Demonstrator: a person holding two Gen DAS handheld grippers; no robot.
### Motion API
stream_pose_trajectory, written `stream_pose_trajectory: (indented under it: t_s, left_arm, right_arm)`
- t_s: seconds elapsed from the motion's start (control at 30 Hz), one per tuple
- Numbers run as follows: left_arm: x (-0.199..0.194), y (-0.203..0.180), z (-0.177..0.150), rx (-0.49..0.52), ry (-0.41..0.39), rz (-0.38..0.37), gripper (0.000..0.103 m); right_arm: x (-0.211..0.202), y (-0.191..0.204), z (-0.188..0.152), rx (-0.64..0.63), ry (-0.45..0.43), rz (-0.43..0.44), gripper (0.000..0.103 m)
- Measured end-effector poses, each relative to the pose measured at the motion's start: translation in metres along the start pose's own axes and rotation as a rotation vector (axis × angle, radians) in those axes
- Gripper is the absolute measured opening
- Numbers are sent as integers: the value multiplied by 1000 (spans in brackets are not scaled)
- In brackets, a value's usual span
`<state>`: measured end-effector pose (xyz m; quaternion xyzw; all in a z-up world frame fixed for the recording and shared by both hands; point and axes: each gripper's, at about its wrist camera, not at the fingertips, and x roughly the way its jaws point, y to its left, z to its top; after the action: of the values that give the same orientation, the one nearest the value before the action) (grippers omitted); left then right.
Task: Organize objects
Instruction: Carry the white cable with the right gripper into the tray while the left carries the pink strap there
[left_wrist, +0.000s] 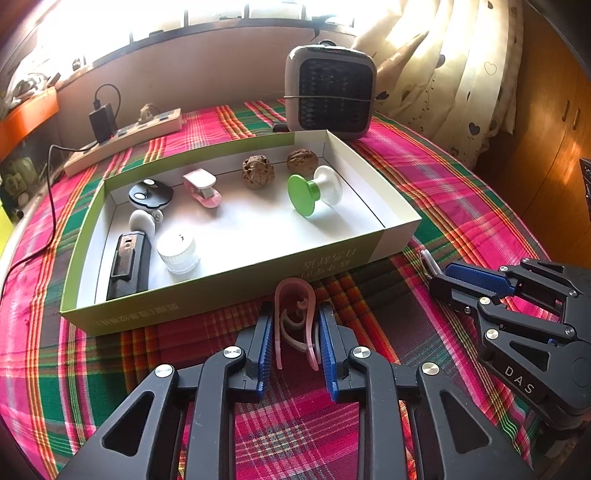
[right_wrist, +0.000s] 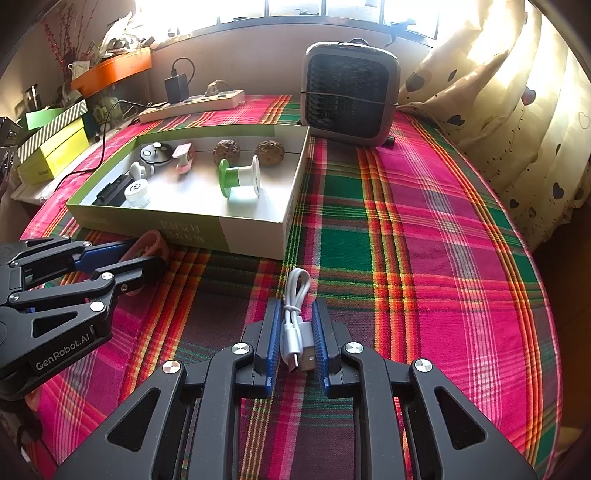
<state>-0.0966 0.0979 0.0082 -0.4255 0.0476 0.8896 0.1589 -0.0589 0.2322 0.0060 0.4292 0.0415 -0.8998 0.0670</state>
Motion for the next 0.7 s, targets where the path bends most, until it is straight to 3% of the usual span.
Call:
stream_pose_trajectory:
  t_s: [0.7]
  left_arm:
    - [-9, -1, -4, -16, -8, -17, 21]
  right_arm:
    - [-6, 1, -2, 12, -14, 35, 18]
